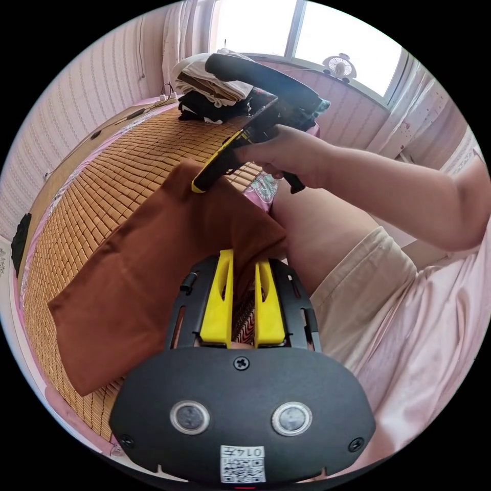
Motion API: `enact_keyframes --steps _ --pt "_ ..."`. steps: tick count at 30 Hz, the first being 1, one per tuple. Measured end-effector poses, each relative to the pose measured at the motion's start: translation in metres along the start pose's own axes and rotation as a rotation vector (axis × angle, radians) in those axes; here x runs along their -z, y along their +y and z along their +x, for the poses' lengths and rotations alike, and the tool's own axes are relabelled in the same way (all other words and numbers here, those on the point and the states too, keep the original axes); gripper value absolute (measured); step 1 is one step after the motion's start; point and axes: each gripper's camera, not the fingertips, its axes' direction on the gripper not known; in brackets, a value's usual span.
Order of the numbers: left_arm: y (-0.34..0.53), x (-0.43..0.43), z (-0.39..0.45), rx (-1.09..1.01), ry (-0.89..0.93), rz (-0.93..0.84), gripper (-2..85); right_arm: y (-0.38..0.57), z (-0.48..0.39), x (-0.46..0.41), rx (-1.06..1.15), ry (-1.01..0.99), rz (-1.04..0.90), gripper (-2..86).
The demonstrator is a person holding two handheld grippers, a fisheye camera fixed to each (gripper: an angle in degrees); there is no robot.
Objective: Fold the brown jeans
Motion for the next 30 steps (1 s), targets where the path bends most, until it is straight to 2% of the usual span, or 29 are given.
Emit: enact_keyframes --steps 8,11,20,24,27,30 --pt "0.003 0.016 -0.007 -0.018 0.019 0.002 6.5 0.012 -0.040 0.016 0.103 0.087 0.021 6.1" --pt "0.000 0.017 -0.012 -0.016 0.078 0.006 6.5 0.020 -0.045 0.023 0.106 0.107 0.026 5.9" --pt "-0.043 0.022 0.002 -0.153 0.227 0.117 6.4 0.058 -0.004 0.075 -0.072 0.188 0.074 4.5" --pt "-0.062 0.043 -0.004 -0.165 0.328 0.266 6.5 0.070 0.027 0.131 -0.191 0.163 0.200 3.9" --pt "-0.052 0.057 -0.022 -0.114 0.359 0.352 6.8 0.058 0.017 0.156 -0.138 0.117 0.286 3.6" --pt "-0.020 0.067 -0.045 -0.038 0.335 0.334 7.5 0.030 -0.021 0.148 0.014 0.020 0.307 3.5"
